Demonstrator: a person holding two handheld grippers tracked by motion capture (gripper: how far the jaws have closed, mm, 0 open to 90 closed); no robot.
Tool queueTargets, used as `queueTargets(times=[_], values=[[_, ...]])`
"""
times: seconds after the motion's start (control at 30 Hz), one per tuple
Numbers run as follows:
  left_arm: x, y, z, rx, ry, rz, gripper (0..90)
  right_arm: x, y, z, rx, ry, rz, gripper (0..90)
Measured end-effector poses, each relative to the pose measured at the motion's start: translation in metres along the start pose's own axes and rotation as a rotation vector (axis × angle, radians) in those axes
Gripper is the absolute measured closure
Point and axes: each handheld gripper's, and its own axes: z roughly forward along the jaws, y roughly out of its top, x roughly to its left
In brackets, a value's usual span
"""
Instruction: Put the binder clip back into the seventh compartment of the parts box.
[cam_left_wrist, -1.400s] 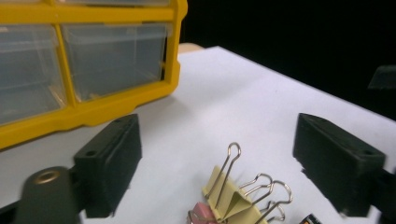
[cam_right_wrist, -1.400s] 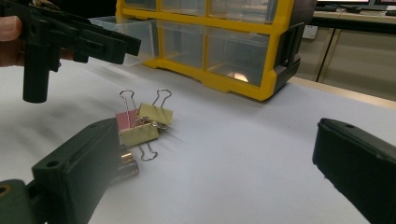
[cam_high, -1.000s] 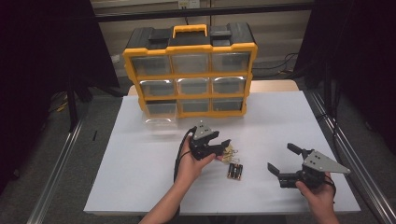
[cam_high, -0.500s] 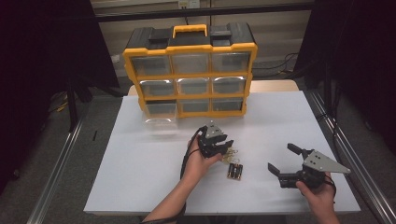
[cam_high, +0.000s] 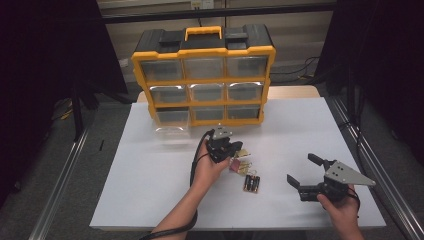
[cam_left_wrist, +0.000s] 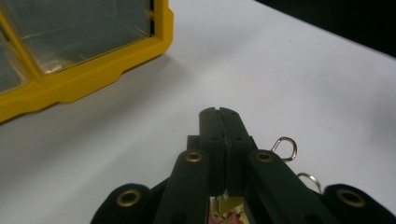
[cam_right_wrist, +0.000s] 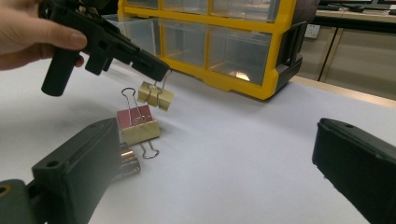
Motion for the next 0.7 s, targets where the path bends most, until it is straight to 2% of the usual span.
queueTargets(times=[0.1,0.2,0.27,0.33,0.47,0.7], values=[[0.005,0.006,-0.009,0.008,-0.001,-0.049,89.5,0.0,0.0,0.0,-0.002,-0.001,-0.002,0.7],[0.01,0.01,-0.017,0.018,-0.004,-0.07,89.6,0.0,0.0,0.0,-0.001,0.0,0.002,0.7],[0.015,0.016,-0.027,0.036,-0.004,-0.1,89.6,0.0,0.0,0.0,0.0,0.0,0.0,0.7],[0.017,0.017,-0.029,0.041,-0.005,-0.104,89.6,0.0,0.0,0.0,0.001,-0.002,0.002,0.7],[0.026,0.026,-0.043,0.065,0.007,-0.13,89.7,0.0,0.0,0.0,0.001,-0.004,-0.001,0.7],[0.035,0.036,-0.057,0.051,0.013,-0.153,89.7,0.0,0.0,0.0,-0.002,-0.005,0.002,0.6]])
